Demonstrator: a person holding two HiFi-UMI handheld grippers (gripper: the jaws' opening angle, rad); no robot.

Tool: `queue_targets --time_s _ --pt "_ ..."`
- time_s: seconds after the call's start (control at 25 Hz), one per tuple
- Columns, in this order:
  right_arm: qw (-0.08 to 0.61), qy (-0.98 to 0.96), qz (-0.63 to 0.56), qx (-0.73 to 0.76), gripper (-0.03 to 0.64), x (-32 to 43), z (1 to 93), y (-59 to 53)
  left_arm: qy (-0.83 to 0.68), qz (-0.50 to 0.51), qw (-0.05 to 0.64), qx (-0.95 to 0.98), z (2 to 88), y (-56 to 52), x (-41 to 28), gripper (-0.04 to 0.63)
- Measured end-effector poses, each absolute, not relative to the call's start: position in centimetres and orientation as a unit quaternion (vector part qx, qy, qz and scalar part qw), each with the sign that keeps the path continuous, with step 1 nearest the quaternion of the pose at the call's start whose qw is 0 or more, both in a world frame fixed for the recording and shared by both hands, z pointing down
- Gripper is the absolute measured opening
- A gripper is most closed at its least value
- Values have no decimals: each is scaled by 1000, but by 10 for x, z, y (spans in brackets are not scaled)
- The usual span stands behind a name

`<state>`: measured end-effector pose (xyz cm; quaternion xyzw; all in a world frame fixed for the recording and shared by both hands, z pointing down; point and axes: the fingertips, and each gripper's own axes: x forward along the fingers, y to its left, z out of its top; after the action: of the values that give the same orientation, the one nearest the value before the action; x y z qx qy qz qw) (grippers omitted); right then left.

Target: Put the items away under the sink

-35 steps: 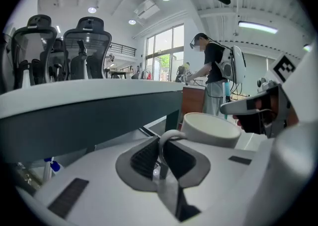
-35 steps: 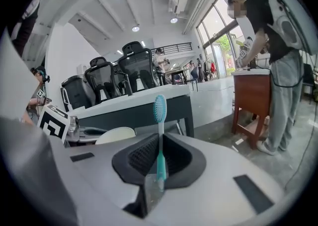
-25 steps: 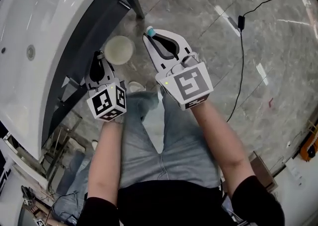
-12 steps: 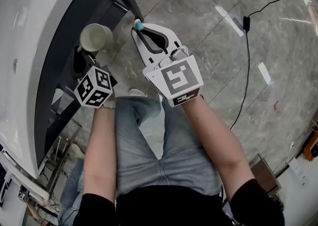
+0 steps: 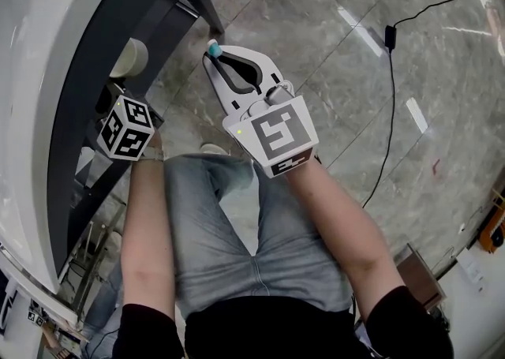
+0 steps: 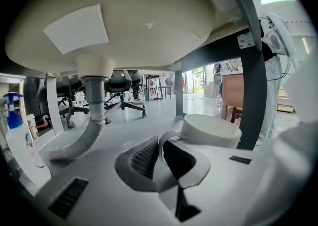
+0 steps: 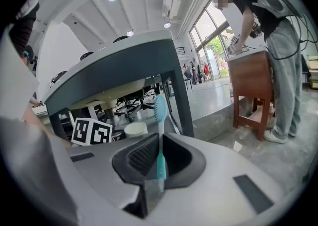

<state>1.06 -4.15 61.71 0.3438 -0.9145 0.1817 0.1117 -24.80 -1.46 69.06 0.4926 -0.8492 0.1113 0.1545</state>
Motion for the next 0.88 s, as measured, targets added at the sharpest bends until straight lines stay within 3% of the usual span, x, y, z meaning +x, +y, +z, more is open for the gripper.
queue_targets --time_s 0.68,0.88 --pt "114 -916 189 334 44 7 612 -24 -873 56 218 432 711 -6 -273 53" --pt "114 -913 196 339 44 9 608 -20 -867 33 247 431 715 0 -278 149"
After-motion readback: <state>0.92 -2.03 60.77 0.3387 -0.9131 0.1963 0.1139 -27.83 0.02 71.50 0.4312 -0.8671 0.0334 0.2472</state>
